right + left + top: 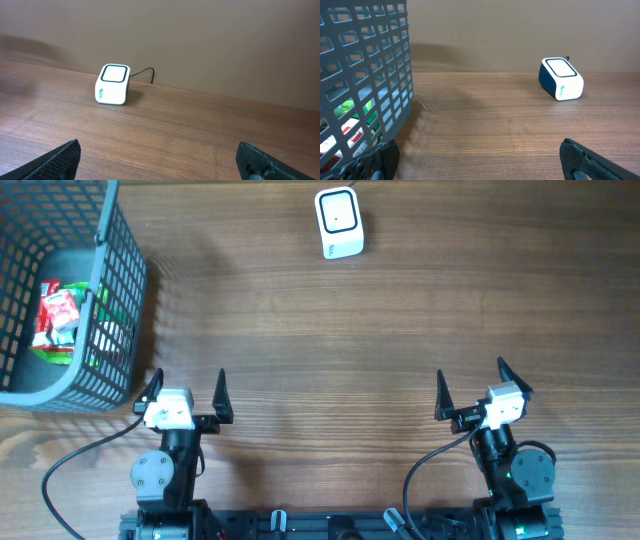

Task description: Scan the item barcode

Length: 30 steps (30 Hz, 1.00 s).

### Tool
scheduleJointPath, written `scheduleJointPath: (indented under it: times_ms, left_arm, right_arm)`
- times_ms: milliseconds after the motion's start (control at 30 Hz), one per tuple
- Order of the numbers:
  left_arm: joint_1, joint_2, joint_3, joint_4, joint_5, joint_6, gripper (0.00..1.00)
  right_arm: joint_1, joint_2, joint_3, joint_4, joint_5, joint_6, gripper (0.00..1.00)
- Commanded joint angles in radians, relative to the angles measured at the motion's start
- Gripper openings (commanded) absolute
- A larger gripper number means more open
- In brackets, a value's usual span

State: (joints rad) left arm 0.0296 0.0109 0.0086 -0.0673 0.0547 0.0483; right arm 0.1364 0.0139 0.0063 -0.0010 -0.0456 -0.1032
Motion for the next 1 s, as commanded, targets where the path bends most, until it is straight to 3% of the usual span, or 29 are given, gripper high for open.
scheduleJointPath:
  times_ms: [0, 633, 767, 967]
  left_arm:
    - [0.008, -0.004, -0.003, -0.005, 0.023, 0.019, 1.0]
    - [0.008, -0.004, -0.003, -0.004, 0.025, 0.022, 1.0]
    - [0.008, -0.004, -0.003, -0.004, 0.031, -0.114, 1.0]
    - [0.008, -0.003, -0.003, -0.002, 0.034, -0.113, 1.0]
  right_arm:
    - [-0.003, 0.007, -0.001, 0.002, -0.016, -0.009, 1.0]
    - [-0.003, 0.007, -0.001, 0.002, -0.015, -0.009, 1.0]
    - [-0.003, 0.007, -0.001, 0.002, -0.016, -0.009, 1.0]
    - [-0.003, 0.007, -0.001, 0.002, -0.015, -0.009, 1.0]
